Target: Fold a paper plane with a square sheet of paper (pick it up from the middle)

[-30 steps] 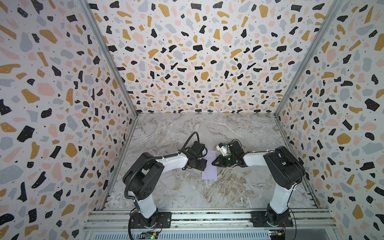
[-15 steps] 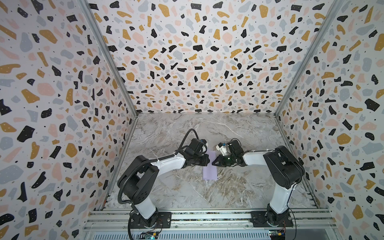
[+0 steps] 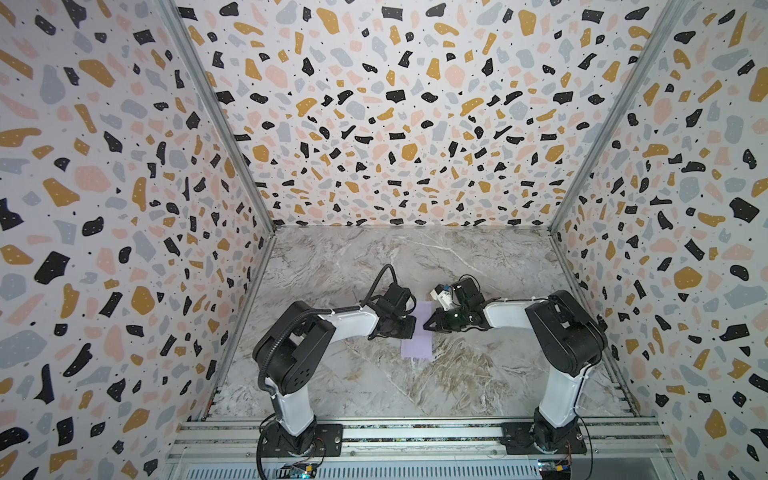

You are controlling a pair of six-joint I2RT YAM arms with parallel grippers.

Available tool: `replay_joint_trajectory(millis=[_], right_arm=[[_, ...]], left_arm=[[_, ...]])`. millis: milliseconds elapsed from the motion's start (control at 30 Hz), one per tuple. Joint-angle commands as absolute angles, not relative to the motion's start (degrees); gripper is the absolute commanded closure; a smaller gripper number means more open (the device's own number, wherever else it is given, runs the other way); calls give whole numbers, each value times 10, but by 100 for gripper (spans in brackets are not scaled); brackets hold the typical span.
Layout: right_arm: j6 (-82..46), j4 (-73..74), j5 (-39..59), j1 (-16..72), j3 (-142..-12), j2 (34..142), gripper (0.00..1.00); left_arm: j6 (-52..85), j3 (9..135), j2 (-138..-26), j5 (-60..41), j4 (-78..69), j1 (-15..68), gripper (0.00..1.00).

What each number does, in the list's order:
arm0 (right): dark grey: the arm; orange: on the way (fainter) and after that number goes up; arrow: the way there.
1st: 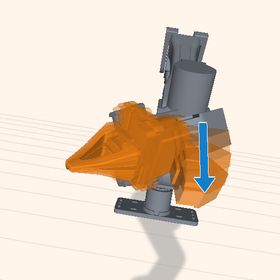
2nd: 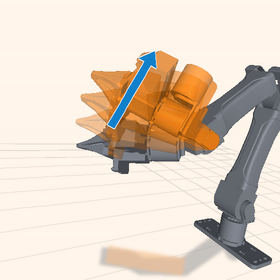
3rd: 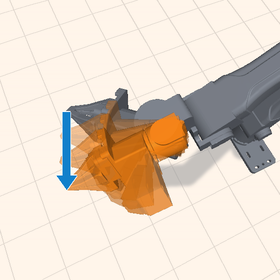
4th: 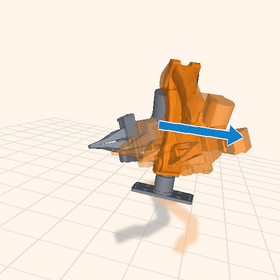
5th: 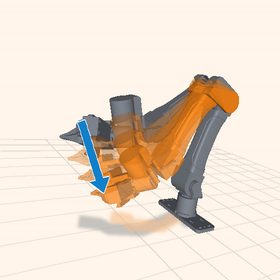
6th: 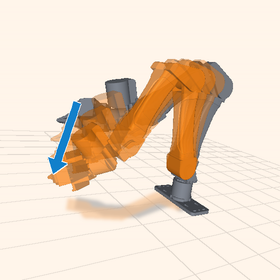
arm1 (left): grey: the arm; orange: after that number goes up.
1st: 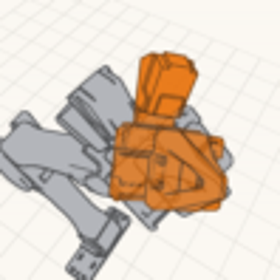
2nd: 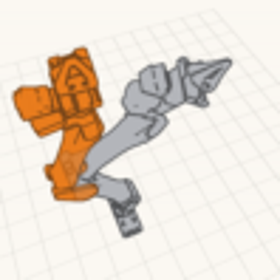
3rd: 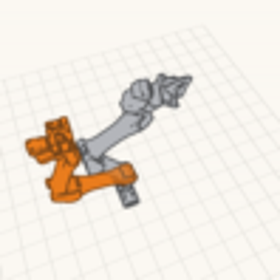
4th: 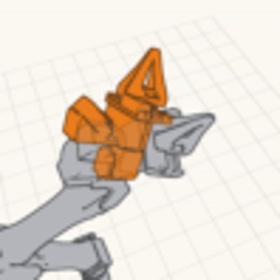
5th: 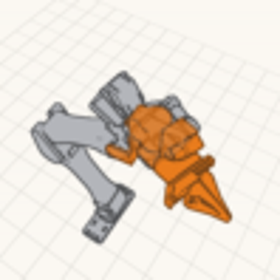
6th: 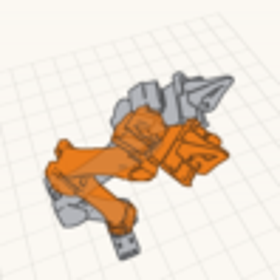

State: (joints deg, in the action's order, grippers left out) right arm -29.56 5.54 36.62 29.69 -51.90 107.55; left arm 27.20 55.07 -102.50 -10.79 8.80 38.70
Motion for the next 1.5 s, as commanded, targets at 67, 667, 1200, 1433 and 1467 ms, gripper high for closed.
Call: replay_joint_trajectory(millis=[67, 667, 1200, 1433, 1467], right_arm=[[-278, -41, 245, 298, -500, 1118, 89], [-270, -45, 245, 298, -505, 1114, 90], [-269, -49, 238, 297, -503, 1116, 89], [-267, -51, 236, 298, -503, 1116, 90], [-267, -51, 236, 298, -504, 1115, 89]], left_arm=[[263, 533, -1011, -24, 177, 383, 100], [277, 562, -988, -145, 110, 383, 100], [250, 510, -995, -7, 243, 394, 100], [262, 553, -943, -8, 251, 427, 100], [266, 553, -939, -16, 243, 428, 100]])
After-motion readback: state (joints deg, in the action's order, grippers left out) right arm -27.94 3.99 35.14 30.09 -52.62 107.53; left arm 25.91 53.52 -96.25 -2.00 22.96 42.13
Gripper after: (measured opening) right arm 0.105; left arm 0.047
